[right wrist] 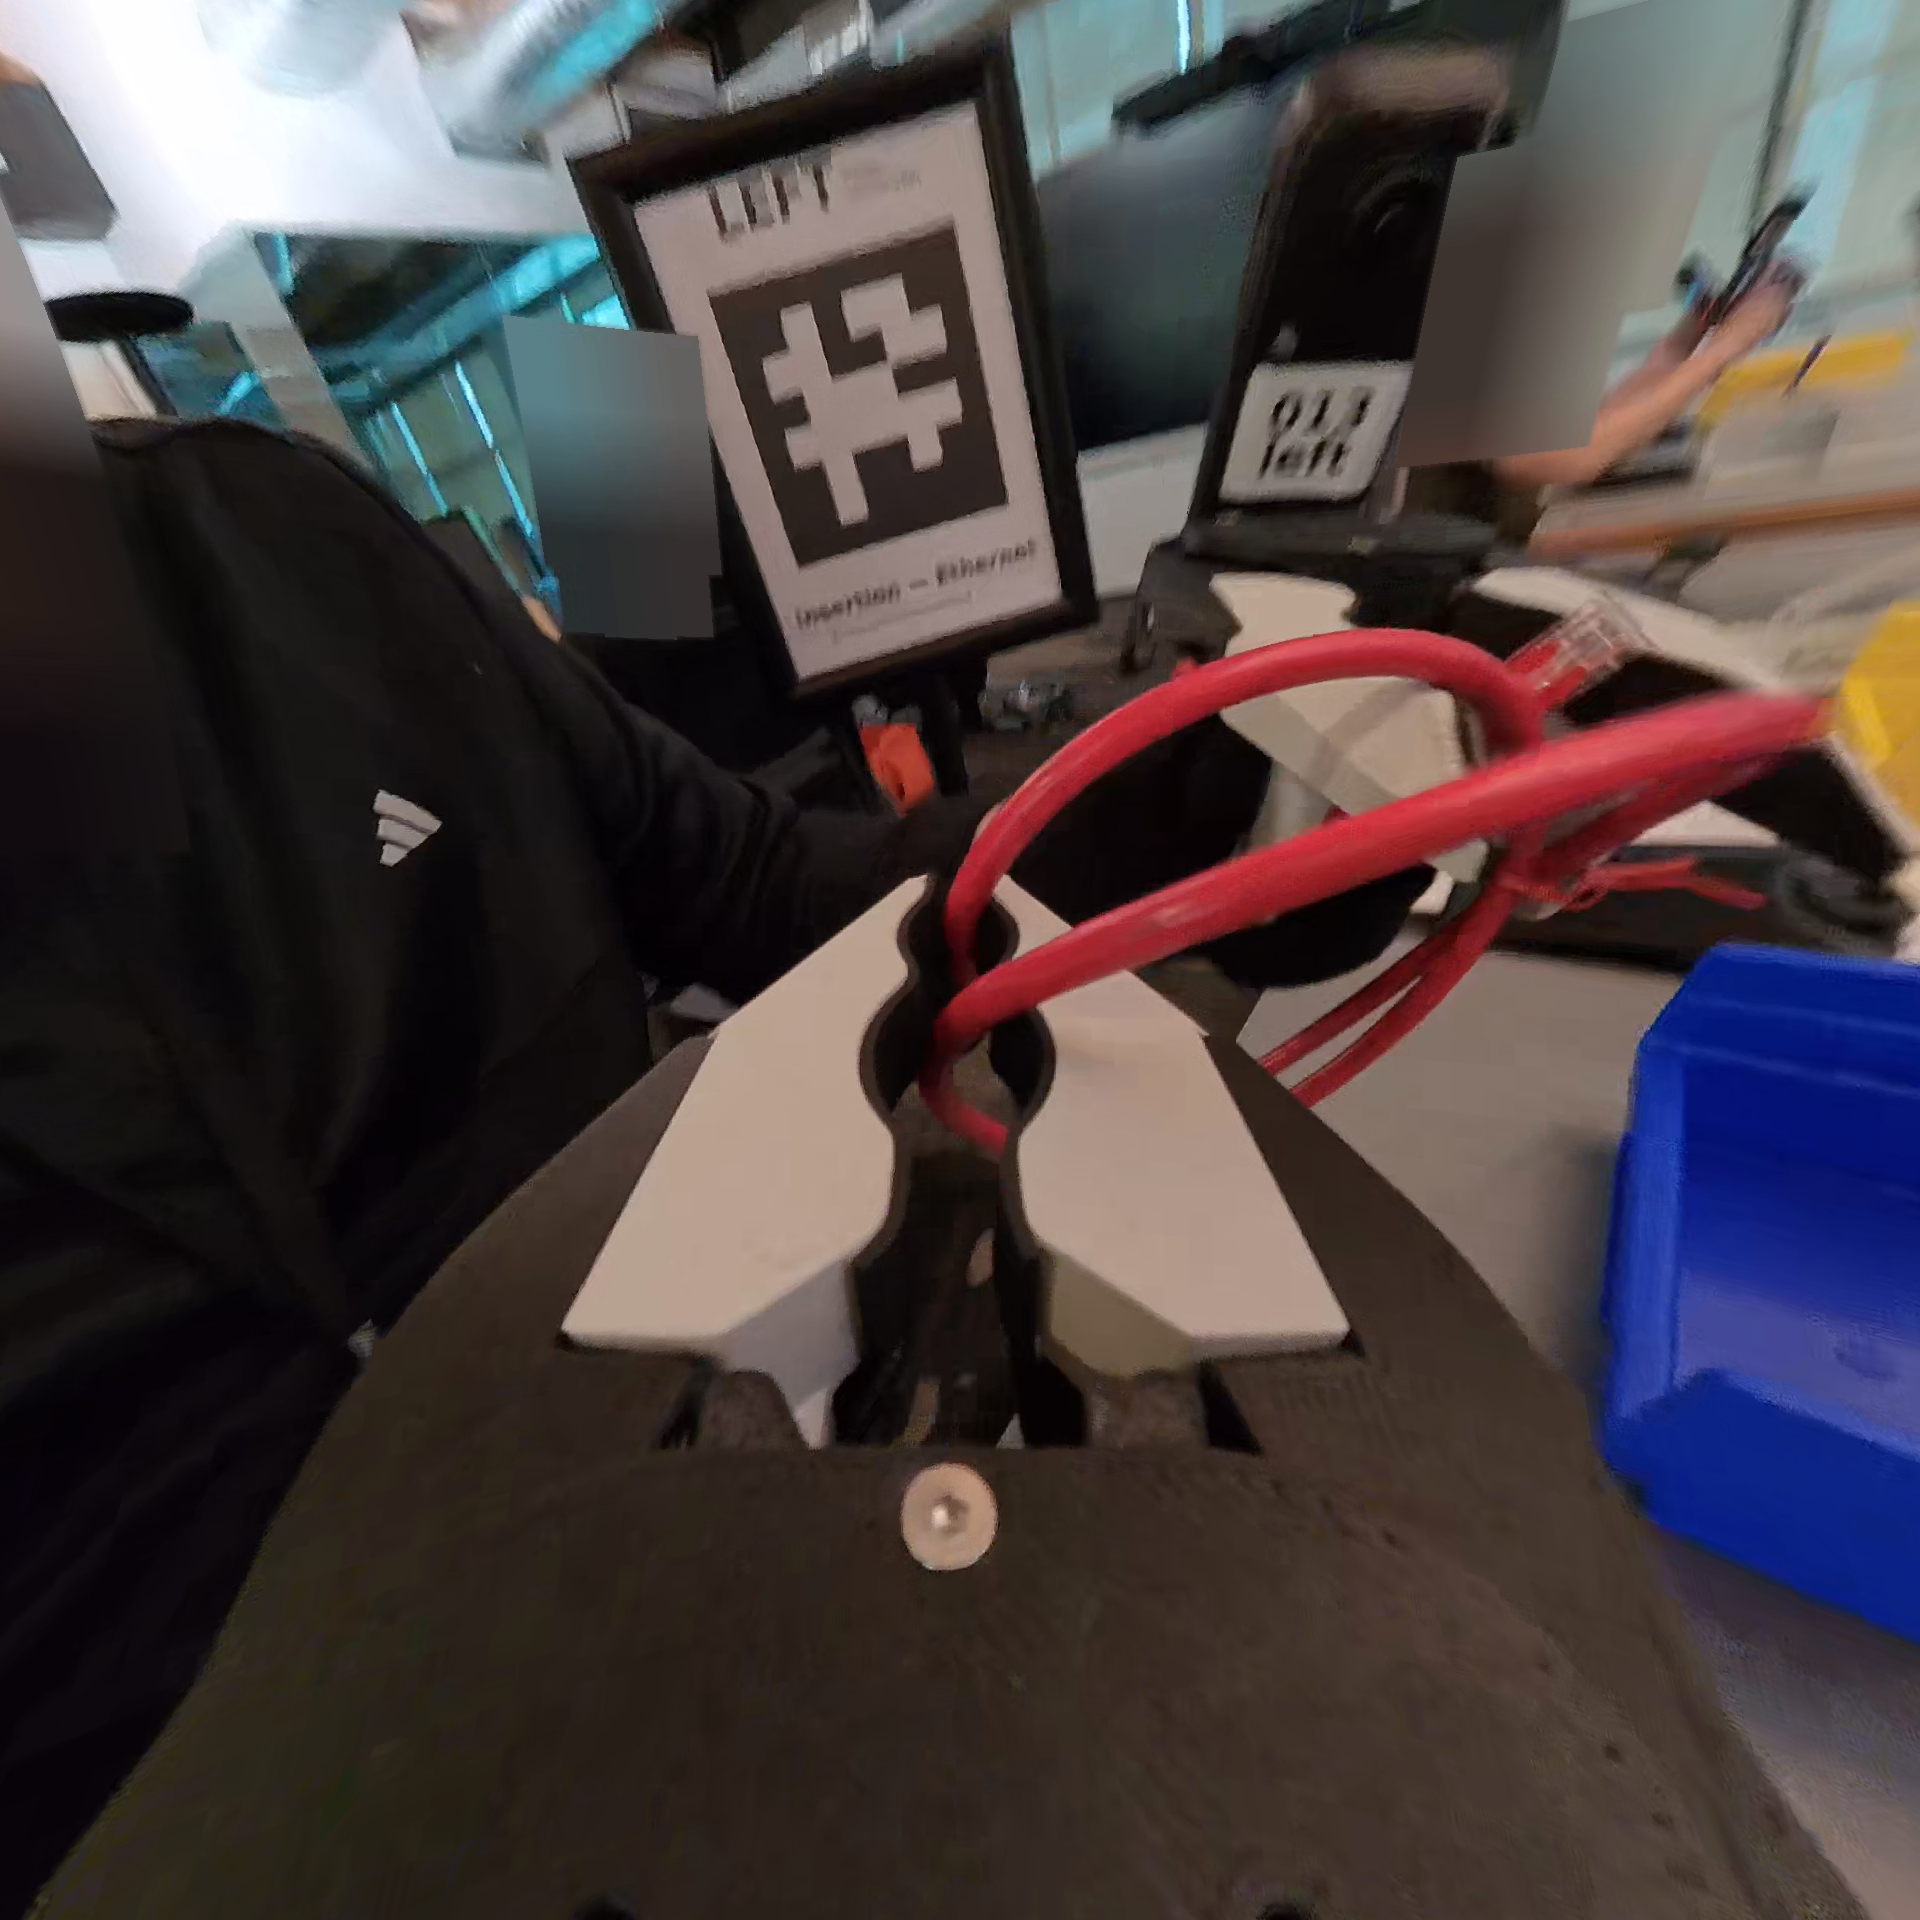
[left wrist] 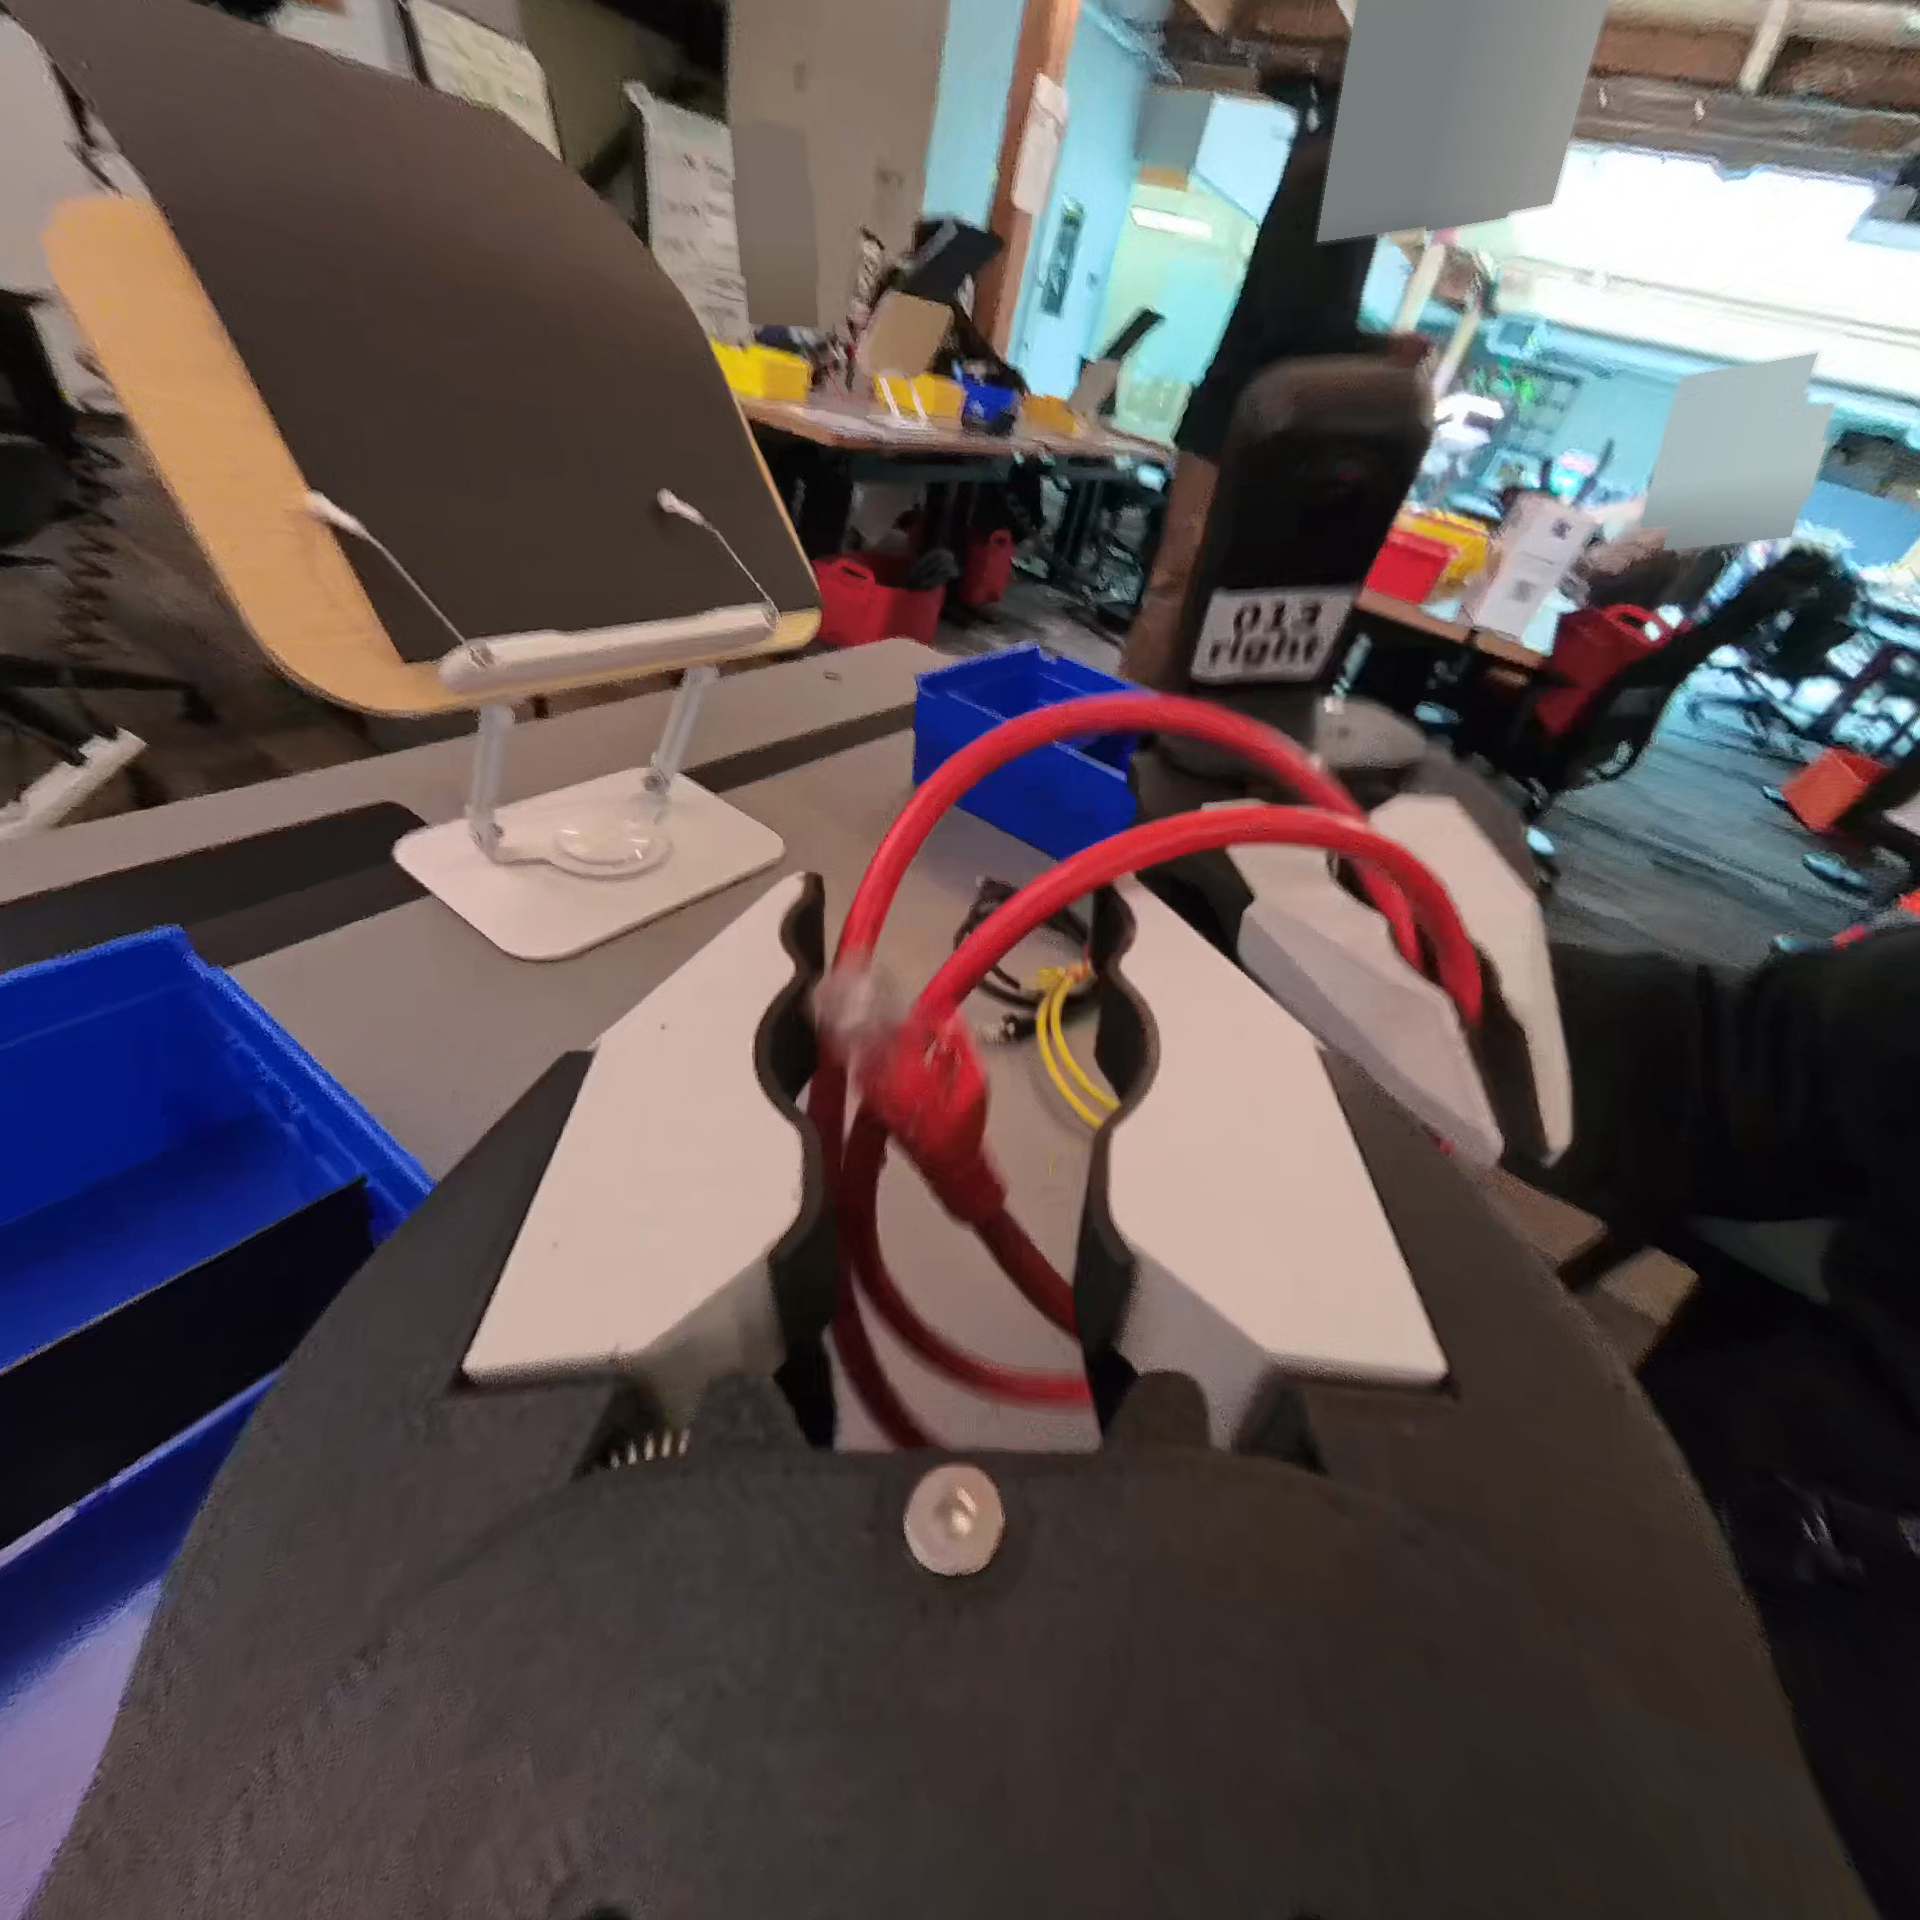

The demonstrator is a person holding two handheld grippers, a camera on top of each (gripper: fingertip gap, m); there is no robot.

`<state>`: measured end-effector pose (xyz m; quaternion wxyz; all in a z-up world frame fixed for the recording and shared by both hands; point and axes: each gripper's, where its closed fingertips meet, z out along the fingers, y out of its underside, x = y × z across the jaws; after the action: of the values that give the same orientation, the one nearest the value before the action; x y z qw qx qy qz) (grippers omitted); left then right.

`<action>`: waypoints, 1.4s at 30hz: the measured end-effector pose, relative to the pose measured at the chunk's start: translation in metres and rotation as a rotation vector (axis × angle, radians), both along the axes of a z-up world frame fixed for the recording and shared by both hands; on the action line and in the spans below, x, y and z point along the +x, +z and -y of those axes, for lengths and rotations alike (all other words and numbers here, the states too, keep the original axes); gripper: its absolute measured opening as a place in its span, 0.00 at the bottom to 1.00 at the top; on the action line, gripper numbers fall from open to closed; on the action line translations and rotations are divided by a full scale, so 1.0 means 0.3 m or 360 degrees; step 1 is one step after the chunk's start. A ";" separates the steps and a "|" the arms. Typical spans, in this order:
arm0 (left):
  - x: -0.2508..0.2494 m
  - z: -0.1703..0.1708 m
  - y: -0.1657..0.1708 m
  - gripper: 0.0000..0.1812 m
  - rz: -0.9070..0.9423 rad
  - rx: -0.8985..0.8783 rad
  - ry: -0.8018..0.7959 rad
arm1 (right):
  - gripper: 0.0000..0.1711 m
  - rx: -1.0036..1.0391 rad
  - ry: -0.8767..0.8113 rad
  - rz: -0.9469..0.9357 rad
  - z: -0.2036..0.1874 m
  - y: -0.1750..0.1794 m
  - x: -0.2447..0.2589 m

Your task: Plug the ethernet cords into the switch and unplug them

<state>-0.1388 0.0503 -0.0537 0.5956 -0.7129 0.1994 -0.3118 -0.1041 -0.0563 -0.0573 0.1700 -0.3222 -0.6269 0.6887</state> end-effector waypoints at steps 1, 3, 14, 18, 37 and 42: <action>-0.014 -0.003 -0.015 0.29 -0.0007 -0.0036 -0.0011 | 0.02 0.0014 -0.0001 0.0034 -0.007 0.000 0.007; -0.035 0.018 0.013 0.28 0.0177 -0.0011 -0.0134 | 0.02 0.0007 -0.0056 0.0070 -0.047 0.014 0.017; 0.030 0.055 -0.051 0.41 -0.0995 0.0275 0.0022 | 0.02 0.0122 0.0085 0.0694 -0.084 -0.150 0.108; 0.144 0.060 -0.130 0.37 -0.1619 0.0494 0.0045 | 0.01 0.0189 0.0258 0.0848 -0.017 -0.215 0.142; -0.047 -0.038 -0.253 0.01 -0.1560 -0.0149 0.0512 | 0.42 0.0676 -0.0732 0.0897 -0.329 -0.266 0.031; -0.063 -0.046 -0.257 0.01 -0.1488 -0.0217 0.0607 | 0.29 0.0895 -0.0967 0.0869 -0.380 -0.285 -0.015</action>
<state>-0.1578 0.0641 -0.1308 0.4411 -0.8372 0.2900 0.1426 -0.1086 0.0577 -0.1429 0.2731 -0.6006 -0.6878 0.3028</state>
